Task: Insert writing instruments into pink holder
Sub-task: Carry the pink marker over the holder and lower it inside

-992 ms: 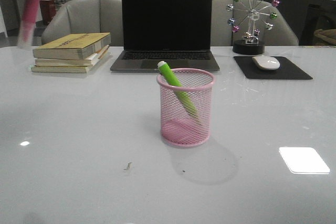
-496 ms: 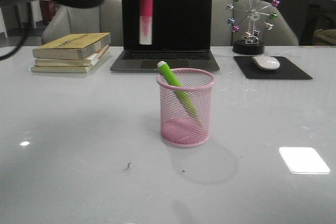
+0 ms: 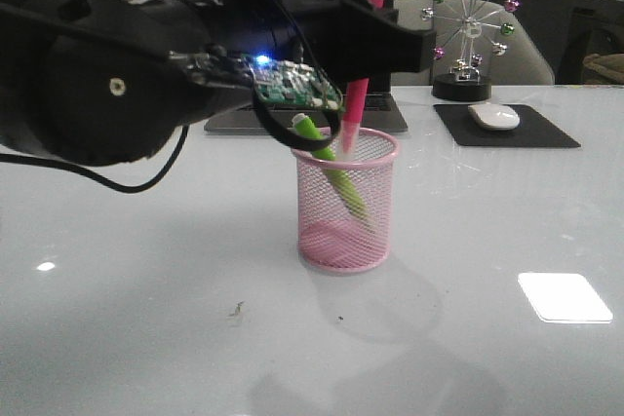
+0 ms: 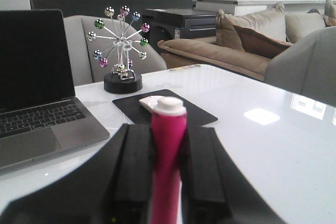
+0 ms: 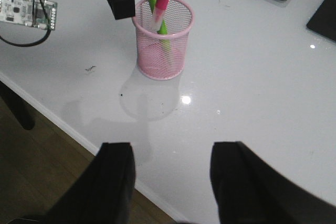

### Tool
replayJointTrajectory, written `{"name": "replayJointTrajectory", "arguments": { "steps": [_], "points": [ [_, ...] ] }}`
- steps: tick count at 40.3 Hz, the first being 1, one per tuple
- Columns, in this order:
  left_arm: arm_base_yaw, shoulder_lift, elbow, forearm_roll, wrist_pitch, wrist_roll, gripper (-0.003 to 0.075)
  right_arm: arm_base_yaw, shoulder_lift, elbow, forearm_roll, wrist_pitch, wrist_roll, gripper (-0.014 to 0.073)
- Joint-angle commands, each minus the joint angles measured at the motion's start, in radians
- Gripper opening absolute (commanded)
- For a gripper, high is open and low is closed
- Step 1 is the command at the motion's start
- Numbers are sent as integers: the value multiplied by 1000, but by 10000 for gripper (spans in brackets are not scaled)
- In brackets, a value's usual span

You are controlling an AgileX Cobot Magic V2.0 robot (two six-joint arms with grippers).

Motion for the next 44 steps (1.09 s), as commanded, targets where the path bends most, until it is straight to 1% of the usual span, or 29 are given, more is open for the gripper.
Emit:
{"name": "replayJointTrajectory", "arguments": {
  "steps": [1,8,13,16,22,27,30,35,38,41,44],
  "points": [
    [-5,-32,-30,6,-86,-9,91,-4,2,-27,-14,-66,-7,446],
    [-5,-30,-30,6,-43,-9,97,-4,2,-27,-14,-66,-7,446],
    [-5,-30,-30,6,-19,-9,148,-4,2,-27,-14,-66,-7,446],
    [-5,-30,-30,6,-18,-9,190,-4,2,-27,-14,-66,-7,446],
    [-5,-30,-30,6,-14,-9,304,-4,2,-27,-14,-66,-7,446],
    [-5,-30,-30,6,8,-9,406,-4,2,-27,-14,-66,-7,446],
    [-5,-30,-30,6,31,-9,448,-4,2,-27,-14,-66,-7,446],
    [-5,-30,-30,6,56,-9,455,-4,2,-27,-14,-66,-7,446],
    [-5,-52,-30,6,93,-9,455,-4,2,-27,-14,-66,-7,446],
    [-3,-100,-33,6,190,-9,455,-4,2,-27,-14,-66,-7,446],
    [1,-163,-34,8,320,41,455,-4,2,-27,-14,-66,-7,446]
  ]
}}
